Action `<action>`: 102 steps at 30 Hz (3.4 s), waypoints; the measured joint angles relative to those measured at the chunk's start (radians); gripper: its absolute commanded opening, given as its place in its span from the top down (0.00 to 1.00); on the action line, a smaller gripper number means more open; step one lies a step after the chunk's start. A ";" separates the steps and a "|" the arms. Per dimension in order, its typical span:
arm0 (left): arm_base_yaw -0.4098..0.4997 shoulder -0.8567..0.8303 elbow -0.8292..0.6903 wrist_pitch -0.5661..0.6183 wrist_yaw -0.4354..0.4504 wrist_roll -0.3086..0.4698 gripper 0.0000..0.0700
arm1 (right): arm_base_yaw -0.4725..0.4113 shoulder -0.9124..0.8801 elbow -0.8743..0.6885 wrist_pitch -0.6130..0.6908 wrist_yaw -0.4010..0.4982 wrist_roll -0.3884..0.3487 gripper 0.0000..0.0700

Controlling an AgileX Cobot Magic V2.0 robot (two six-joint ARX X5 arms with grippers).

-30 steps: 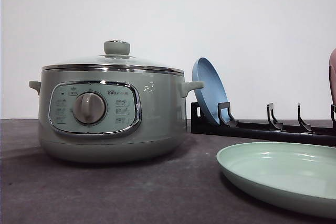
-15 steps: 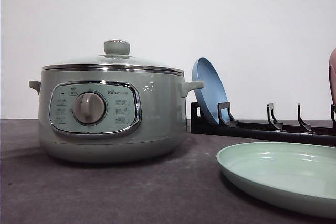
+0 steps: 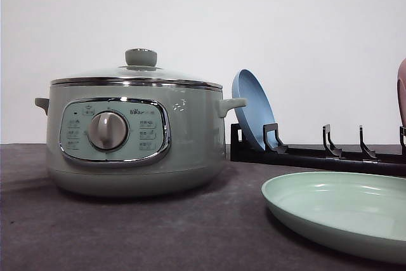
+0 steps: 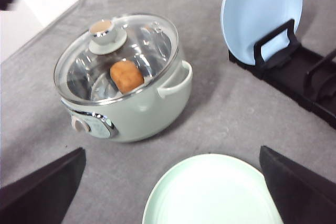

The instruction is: Transfer potato from steamer to green plate

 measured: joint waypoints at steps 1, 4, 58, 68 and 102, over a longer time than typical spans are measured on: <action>-0.003 0.031 0.022 0.000 -0.013 0.000 0.00 | 0.000 0.000 0.000 0.002 0.000 0.000 0.00; -0.016 0.119 0.087 -0.001 -0.066 0.001 0.00 | 0.000 0.000 0.000 0.009 0.000 0.000 0.00; -0.103 0.437 0.236 -0.026 -0.176 0.076 0.91 | 0.000 0.000 0.000 0.005 0.000 -0.001 0.00; -0.103 0.438 0.242 -0.032 -0.176 0.083 1.00 | 0.000 0.000 0.000 0.004 0.001 -0.001 0.00; 0.011 0.360 0.550 -0.225 -0.174 0.042 1.00 | 0.000 0.000 0.000 -0.044 0.028 -0.001 0.00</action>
